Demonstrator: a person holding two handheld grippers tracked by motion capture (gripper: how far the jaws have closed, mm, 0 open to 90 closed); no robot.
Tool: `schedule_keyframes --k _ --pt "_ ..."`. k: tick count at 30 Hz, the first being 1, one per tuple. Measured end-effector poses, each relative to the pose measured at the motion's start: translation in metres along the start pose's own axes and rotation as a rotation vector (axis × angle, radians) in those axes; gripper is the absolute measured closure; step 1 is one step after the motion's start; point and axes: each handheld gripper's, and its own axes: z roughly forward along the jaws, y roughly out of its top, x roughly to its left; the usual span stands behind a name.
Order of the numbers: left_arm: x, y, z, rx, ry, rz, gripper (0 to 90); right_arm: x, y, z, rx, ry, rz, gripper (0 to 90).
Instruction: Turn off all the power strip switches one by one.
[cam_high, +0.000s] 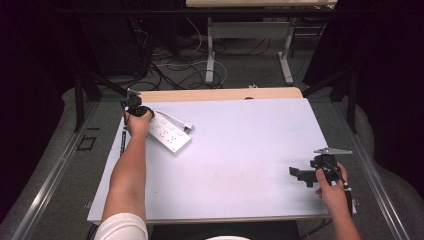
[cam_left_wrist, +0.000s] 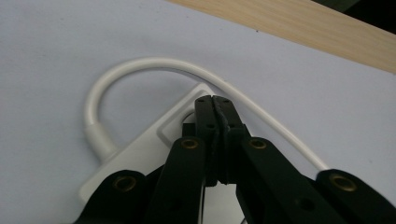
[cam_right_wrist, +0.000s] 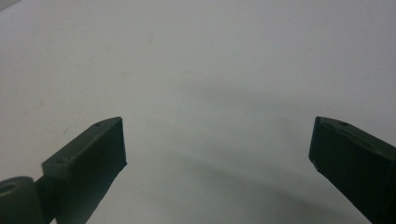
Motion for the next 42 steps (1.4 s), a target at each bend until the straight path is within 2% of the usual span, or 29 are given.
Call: schedule_keyframes --k 1,2,4,5,8,10,12,14,17,18,21,35,36,38,42 --pt "0.000 0.001 -0.001 0.020 0.004 0.002 90.0 0.000 0.000 0.000 0.003 -0.001 0.000 3.3" --pt "-0.001 0.000 0.000 -0.002 0.012 -0.006 90.0 0.001 0.000 0.000 0.003 0.000 0.001 3.3" --pt "-0.002 0.001 -0.001 0.019 0.019 0.002 90.0 0.001 0.000 0.000 0.000 0.003 -0.005 3.3" --pt "-0.003 0.000 0.000 0.002 0.025 -0.001 90.0 0.001 0.000 0.000 0.001 0.002 -0.001 3.3" --pt "-0.002 0.000 -0.001 0.013 0.048 0.019 90.0 0.000 0.000 -0.002 -0.005 0.001 -0.002 3.3" --pt "-0.002 0.000 -0.001 0.009 0.048 0.012 90.0 -0.001 -0.001 -0.002 -0.004 -0.001 0.003 3.3" --pt "-0.004 -0.001 0.000 0.004 0.058 0.038 90.0 -0.001 -0.001 -0.001 -0.002 0.000 0.003 3.3" --pt "-0.006 -0.001 0.000 0.001 0.071 0.040 90.0 0.000 -0.001 -0.001 -0.004 0.000 0.000 3.3" --pt "-0.005 -0.001 -0.001 -0.009 0.056 0.020 90.0 0.000 0.000 -0.002 -0.006 -0.001 -0.001 3.3" --pt "-0.004 -0.001 -0.003 -0.017 0.037 0.010 90.0 0.000 0.000 -0.003 -0.007 0.001 0.000 3.3" --pt "-0.002 -0.001 -0.002 -0.007 0.010 -0.025 90.0 -0.001 0.000 -0.002 -0.007 -0.001 -0.005 3.3" --pt "-0.006 -0.001 -0.004 0.004 0.010 -0.035 90.0 0.000 0.000 -0.002 -0.005 -0.002 -0.002 3.3" --pt "-0.006 -0.001 -0.005 0.005 0.011 -0.025 90.0 0.000 0.000 -0.002 -0.007 -0.002 -0.002 3.3" --pt "-0.006 0.000 -0.007 -0.009 0.001 -0.035 90.0 0.000 0.000 -0.003 -0.009 -0.002 -0.002 3.3" --pt "-0.007 0.000 -0.010 -0.008 -0.010 -0.031 90.0 0.000 0.000 -0.003 -0.008 -0.001 0.006 3.3"
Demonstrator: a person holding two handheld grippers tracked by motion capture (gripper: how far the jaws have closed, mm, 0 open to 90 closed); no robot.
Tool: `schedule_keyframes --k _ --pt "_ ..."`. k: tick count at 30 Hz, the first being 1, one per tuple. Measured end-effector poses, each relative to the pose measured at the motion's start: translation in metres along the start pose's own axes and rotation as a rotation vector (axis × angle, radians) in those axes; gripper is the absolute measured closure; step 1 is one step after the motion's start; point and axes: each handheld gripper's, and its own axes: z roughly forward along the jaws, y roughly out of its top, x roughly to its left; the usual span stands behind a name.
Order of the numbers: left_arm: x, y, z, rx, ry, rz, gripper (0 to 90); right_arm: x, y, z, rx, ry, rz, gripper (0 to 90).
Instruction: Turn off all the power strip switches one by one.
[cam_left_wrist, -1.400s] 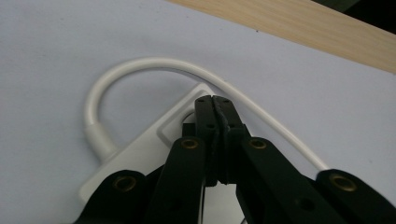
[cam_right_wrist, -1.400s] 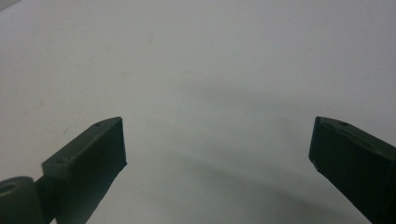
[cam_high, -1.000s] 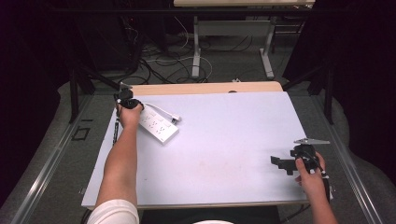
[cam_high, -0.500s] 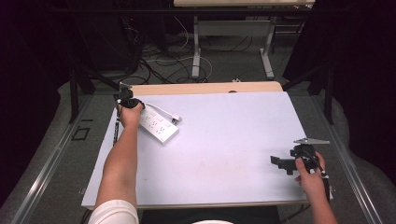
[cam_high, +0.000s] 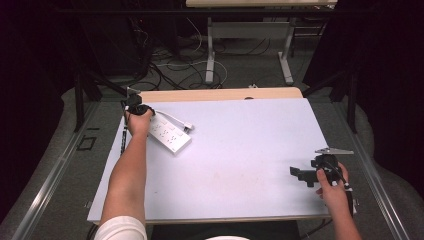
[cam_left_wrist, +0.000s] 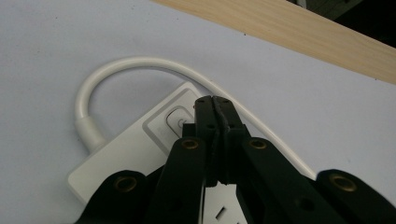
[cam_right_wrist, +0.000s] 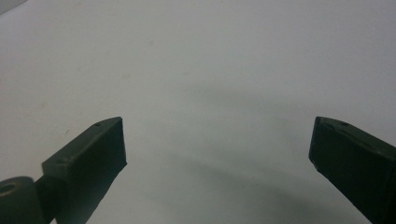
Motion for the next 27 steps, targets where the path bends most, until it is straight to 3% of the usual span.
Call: schedule_keyframes --k 8,9,19,21,23,26,27 --pt "-0.005 -0.002 -0.003 0.042 -0.037 0.013 90.0 0.000 0.001 -0.001 -0.005 0.000 0.000 3.3" --pt "-0.006 -0.003 -0.002 0.026 -0.041 0.010 90.0 0.000 0.001 -0.001 -0.006 -0.001 -0.001 3.4" --pt "-0.020 -0.008 -0.006 0.059 -0.093 0.047 90.0 0.000 0.001 -0.001 -0.008 -0.004 0.001 3.3" --pt "-0.022 -0.010 -0.006 0.072 -0.104 0.035 90.0 0.000 0.001 -0.001 -0.009 -0.004 0.000 3.3" --pt "-0.023 -0.011 -0.006 0.072 -0.095 0.043 90.0 0.000 0.001 -0.002 -0.007 0.000 0.003 3.3" --pt "-0.025 -0.013 -0.007 0.081 -0.109 0.023 90.0 -0.001 0.001 -0.002 -0.008 0.000 0.003 3.3" --pt "-0.025 -0.013 -0.007 0.091 -0.104 0.043 90.0 -0.001 0.001 -0.003 -0.009 0.001 0.004 3.3"
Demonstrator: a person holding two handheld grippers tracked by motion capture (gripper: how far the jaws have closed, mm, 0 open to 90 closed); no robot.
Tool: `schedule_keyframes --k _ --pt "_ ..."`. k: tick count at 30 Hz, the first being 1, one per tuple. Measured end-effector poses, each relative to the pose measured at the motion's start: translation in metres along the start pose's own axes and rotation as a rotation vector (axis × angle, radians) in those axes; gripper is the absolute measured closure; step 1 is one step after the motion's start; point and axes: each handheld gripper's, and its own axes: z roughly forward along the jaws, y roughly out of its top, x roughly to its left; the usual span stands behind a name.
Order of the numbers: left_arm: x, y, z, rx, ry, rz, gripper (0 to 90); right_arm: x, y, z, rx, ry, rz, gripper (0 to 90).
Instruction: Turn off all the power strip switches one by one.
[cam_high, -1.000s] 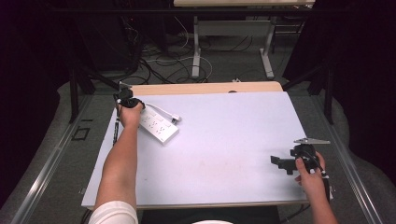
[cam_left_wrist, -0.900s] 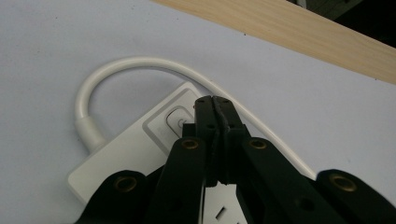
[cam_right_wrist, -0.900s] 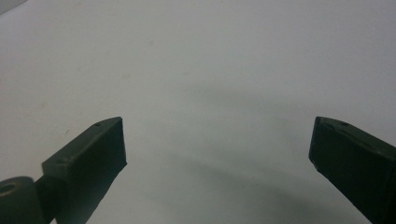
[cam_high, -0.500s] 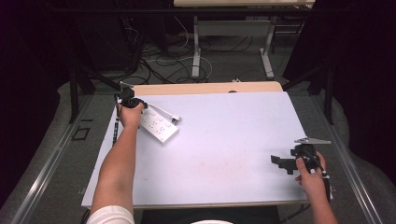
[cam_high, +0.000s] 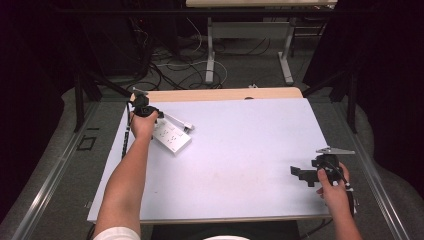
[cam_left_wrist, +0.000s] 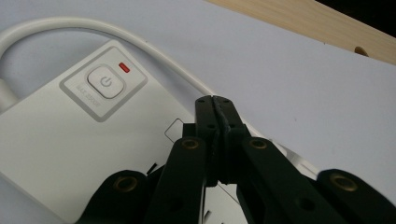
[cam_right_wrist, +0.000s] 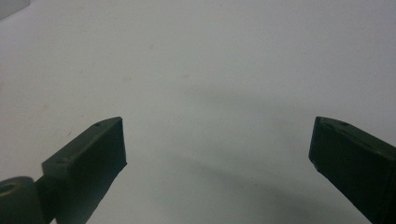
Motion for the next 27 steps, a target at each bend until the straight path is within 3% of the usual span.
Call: schedule_keyframes --k 5,6,7,8,15,17,23,26,27 --pt "-0.003 -0.003 0.001 0.009 -0.018 -0.019 90.0 -0.001 0.000 0.000 -0.002 -0.002 0.001 3.3" --pt "-0.002 -0.003 0.001 0.005 -0.017 -0.008 90.0 -0.001 0.000 0.000 -0.002 -0.003 0.001 3.3" --pt "-0.002 -0.004 0.001 0.004 -0.022 -0.028 90.0 -0.001 0.000 0.000 -0.002 -0.003 0.001 3.3" --pt "0.000 -0.005 0.001 0.013 -0.018 -0.014 90.0 -0.001 0.000 0.000 -0.002 -0.002 0.002 3.3" --pt "0.005 -0.011 0.006 0.015 -0.026 -0.050 90.0 -0.001 0.000 0.001 -0.001 -0.001 -0.004 3.3" --pt "0.006 -0.011 0.006 0.023 -0.027 -0.027 90.0 0.000 0.000 0.001 0.002 -0.001 0.001 3.3" --pt "0.003 -0.012 0.008 0.027 -0.036 -0.032 90.0 0.000 0.000 0.000 0.003 -0.002 0.000 3.3" --pt "0.002 -0.013 0.009 0.040 -0.030 -0.034 90.0 0.000 0.000 0.000 0.002 -0.002 0.000 3.3" --pt "0.003 -0.014 0.011 0.040 -0.011 -0.021 90.0 -0.001 0.000 0.001 0.000 -0.003 -0.007 3.3"
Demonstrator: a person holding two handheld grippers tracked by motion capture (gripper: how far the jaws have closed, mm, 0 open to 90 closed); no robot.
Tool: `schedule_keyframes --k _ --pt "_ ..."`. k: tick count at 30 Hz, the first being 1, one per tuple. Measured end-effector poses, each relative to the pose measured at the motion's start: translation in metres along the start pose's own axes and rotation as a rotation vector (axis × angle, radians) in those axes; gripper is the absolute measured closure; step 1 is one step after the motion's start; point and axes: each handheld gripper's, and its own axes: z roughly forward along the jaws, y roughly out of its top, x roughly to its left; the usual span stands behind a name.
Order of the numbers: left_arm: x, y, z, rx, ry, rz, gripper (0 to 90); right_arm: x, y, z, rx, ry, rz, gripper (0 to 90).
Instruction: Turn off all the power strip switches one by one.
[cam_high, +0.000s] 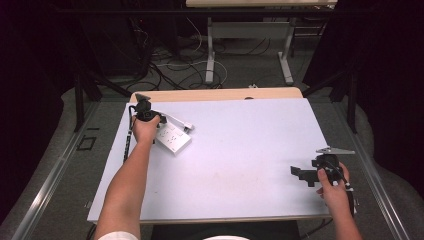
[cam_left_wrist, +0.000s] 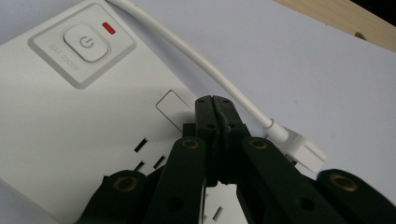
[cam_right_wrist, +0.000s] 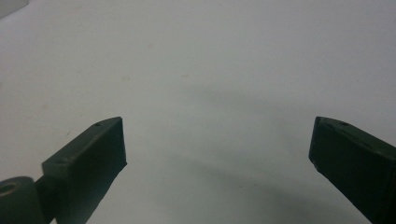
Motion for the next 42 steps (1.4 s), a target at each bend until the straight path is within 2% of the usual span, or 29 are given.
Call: schedule_keyframes --k 5,11,19,24,28,33,34,35,37,42 --pt "0.0030 -0.0042 0.0037 -0.011 -0.044 -0.035 90.0 0.0008 -0.0001 -0.0001 0.004 0.001 0.007 3.3" --pt "0.0049 -0.0036 0.0041 -0.008 -0.060 -0.078 90.0 0.0015 0.0002 -0.0014 -0.004 -0.002 0.010 3.3" --pt "0.0047 -0.0025 0.0039 0.003 -0.060 -0.073 90.0 0.0013 0.0001 -0.0023 -0.005 0.000 0.002 3.3" --pt "0.0014 -0.0029 0.0043 -0.008 -0.032 -0.041 90.0 0.0016 0.0004 -0.0028 -0.006 0.002 0.003 3.3" --pt "0.0030 -0.0026 0.0059 -0.015 -0.055 -0.048 90.0 0.0003 0.0004 -0.0030 -0.008 0.001 -0.001 3.3" --pt "0.0040 -0.0020 0.0045 -0.042 -0.052 -0.047 90.0 0.0000 0.0002 -0.0016 -0.005 -0.003 0.003 3.3" --pt "0.0046 -0.0015 0.0028 -0.032 -0.052 -0.049 90.0 0.0000 0.0002 -0.0012 -0.004 -0.004 0.003 3.3" --pt "0.0048 -0.0011 0.0026 -0.048 -0.046 -0.050 90.0 0.0000 0.0002 -0.0010 -0.004 -0.004 0.003 3.3" --pt "0.0065 -0.0007 0.0009 -0.041 -0.029 -0.044 90.0 0.0001 0.0002 -0.0010 -0.002 -0.003 0.005 3.3" --pt "0.0084 -0.0014 -0.0003 -0.036 -0.032 -0.047 90.0 0.0005 0.0005 -0.0015 -0.006 -0.005 0.004 3.3"
